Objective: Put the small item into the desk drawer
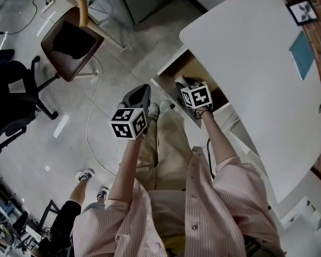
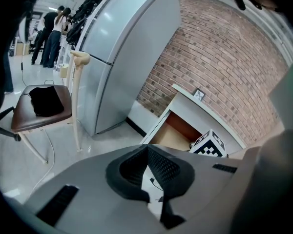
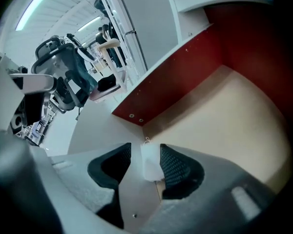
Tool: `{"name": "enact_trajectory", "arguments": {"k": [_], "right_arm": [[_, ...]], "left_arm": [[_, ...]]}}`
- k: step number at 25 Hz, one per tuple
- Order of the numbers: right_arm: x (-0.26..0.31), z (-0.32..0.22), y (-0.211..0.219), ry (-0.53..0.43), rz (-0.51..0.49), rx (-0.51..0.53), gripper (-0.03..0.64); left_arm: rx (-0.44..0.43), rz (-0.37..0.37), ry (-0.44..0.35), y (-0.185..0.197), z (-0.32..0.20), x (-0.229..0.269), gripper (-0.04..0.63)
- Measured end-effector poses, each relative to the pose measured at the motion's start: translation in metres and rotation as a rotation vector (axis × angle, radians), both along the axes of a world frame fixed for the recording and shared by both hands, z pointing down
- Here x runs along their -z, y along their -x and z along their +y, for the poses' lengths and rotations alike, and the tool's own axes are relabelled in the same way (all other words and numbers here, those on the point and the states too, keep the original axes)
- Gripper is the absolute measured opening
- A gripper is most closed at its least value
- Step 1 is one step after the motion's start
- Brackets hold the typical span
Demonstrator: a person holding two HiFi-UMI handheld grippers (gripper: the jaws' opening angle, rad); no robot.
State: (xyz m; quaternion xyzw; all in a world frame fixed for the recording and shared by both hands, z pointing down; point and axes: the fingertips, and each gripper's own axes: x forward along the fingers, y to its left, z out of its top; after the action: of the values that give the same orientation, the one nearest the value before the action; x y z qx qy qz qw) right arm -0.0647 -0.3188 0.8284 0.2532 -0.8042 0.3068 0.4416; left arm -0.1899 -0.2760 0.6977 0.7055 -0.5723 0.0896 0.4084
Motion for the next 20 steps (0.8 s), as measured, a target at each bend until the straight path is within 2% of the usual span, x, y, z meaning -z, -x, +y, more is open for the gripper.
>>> {"name": "enact_trajectory", "arguments": {"k": [7,10,15,20], "right_arm": [[0.054,0.003,0.002,-0.09,0.022,-0.002,0.152],[0.082,0.005,0.003,-0.121,-0.005,-0.02,0.142],[0.132,0.011,0.004,-0.189,-0.05,-0.046,0.083],[0.183,0.01,-0.002,-0.273,-0.126,-0.076,0.051]], "left_arm": [[-0.032,-0.001,-0.01,-0.007,0.003,0.04,-0.002],[-0.059,-0.005,-0.026,-0.011,0.004,0.059,-0.002],[-0.1,-0.006,-0.059,-0.016,0.012,0.092,-0.002],[-0.144,-0.034,-0.124,-0.018,0.012,0.125,-0.002]]}}
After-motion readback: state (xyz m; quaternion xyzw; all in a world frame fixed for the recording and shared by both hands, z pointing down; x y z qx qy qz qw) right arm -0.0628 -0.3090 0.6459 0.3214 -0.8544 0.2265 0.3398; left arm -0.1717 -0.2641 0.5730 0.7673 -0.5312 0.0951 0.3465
